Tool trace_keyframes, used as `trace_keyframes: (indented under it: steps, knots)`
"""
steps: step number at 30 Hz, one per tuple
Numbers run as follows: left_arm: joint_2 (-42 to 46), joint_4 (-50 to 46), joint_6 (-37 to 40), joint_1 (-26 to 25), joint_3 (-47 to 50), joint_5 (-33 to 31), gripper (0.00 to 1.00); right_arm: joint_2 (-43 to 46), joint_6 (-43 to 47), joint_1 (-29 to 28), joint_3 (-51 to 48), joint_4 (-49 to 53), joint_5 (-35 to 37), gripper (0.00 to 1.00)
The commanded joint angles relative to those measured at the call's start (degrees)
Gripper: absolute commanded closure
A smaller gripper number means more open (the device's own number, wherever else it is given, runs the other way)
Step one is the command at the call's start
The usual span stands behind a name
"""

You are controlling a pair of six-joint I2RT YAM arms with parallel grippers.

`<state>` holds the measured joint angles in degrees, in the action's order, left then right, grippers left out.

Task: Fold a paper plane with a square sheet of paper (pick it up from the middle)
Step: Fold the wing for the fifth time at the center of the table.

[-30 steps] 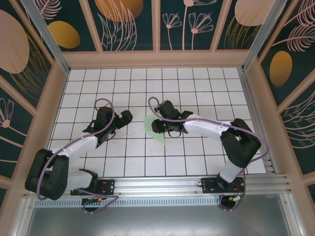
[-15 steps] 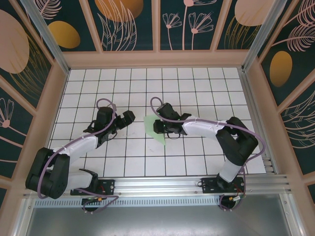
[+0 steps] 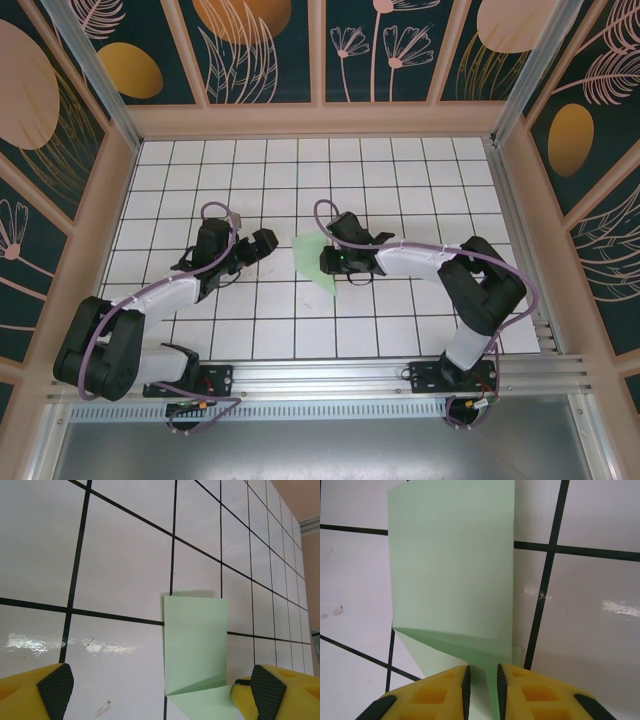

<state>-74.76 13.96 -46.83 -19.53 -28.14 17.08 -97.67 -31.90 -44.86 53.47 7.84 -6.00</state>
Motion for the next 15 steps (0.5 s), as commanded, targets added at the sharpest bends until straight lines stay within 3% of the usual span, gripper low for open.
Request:
trace_keyframes:
  steps: [1,15]
  knots:
    - [-0.9,2.8,-0.6,-0.8,1.1,2.3,0.08,-0.3,0.0,0.3,0.2,-2.1,-1.4,0.79]
    - [-2.8,5.1,-2.6,-5.0,2.4,2.8,0.10,4.6,1.5,0.0,0.3,0.0,3.1,0.76]
